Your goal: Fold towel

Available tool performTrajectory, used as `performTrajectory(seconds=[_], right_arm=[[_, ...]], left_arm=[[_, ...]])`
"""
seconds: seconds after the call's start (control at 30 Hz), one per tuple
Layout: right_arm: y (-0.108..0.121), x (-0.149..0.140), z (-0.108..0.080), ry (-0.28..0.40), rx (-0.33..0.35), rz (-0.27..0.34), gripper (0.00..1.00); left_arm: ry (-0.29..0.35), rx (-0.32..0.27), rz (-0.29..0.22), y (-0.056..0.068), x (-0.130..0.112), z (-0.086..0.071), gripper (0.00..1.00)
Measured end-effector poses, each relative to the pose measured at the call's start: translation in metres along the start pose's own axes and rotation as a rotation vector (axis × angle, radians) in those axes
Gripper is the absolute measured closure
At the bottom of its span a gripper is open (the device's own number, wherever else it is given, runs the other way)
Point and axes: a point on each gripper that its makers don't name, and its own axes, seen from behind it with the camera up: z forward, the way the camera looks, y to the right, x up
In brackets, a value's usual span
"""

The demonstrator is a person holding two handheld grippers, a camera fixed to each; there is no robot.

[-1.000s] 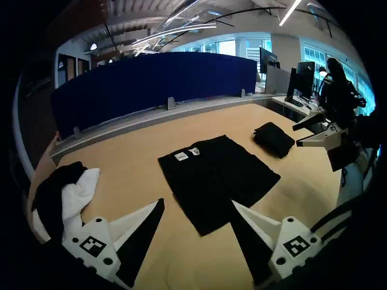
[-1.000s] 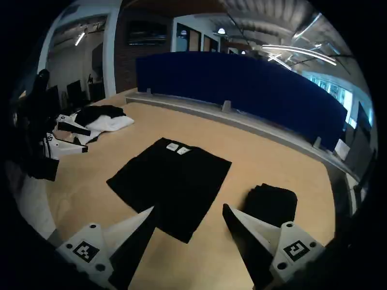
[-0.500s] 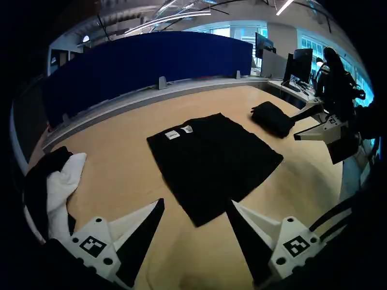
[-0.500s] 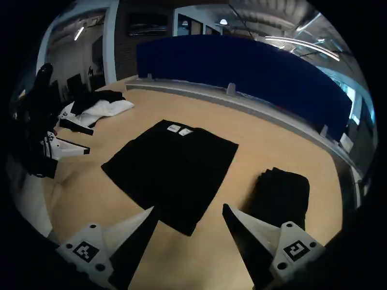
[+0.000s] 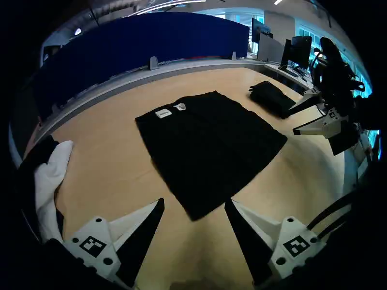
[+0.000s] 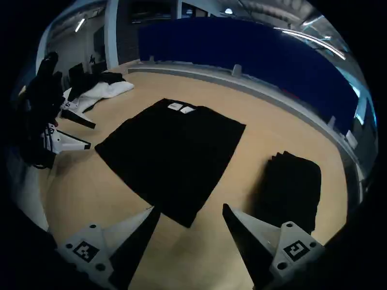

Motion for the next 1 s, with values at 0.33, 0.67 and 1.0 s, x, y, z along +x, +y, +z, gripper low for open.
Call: performTrajectory(seconds=[0.33,0.67,1.0], right_arm=[[-0.002,-0.016,0.012,-0.036,0.017,0.028,0.01],[-0.005,-0.031,0.018,-0.068,0.032,0.019,0.10],[-0.014,-0.042,0.021,-0.085,0.045,0.014,0.34]], left_arm=[[-0.048,-0.019,-0.009,0.003,-0.014,0.014,0.08],[-0.089,-0.023,0.008,0.008,-0.026,0.024,0.09],[-0.110,0.005,0.003,0.005,-0.028,0.023,0.26]])
